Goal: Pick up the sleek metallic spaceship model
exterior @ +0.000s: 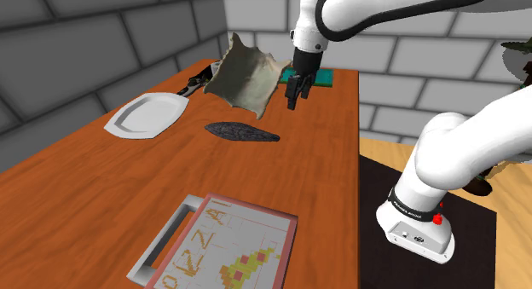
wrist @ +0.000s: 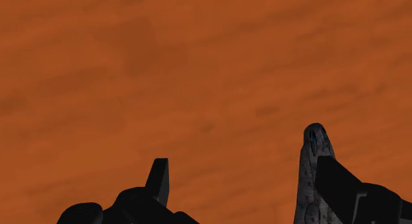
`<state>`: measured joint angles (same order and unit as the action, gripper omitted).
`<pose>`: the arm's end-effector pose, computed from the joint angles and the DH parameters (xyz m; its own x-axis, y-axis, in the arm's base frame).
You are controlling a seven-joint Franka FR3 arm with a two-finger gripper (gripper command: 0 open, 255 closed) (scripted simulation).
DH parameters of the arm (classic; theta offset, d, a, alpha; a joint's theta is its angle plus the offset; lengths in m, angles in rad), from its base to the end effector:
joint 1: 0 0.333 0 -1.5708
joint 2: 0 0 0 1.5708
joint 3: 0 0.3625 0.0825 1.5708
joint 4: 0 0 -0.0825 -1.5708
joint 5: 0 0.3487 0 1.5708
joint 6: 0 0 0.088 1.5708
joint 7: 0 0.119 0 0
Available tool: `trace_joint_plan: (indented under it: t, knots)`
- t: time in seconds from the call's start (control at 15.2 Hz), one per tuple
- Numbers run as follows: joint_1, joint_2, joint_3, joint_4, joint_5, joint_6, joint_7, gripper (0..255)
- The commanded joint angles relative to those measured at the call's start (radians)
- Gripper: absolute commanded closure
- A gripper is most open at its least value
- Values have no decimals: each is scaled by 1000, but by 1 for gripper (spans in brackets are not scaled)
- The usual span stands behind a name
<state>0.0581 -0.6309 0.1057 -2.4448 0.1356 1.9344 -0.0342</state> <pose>0.3067 0.0697 0.5617 0.9836 0.1354 0.1195 0.1438 -0.9875 -0.0652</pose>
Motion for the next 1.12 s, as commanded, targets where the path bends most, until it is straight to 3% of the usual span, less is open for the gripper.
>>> trace_joint_plan:
  t: [0.0, 0.59, 1.06]
  knots:
    - [15, 44, 41, 5, 6, 63, 29, 0]
    - [37, 292, 217, 107, -57, 291, 180, 0]
    - [36, 342, 239, 62, -76, 390, 204, 0]
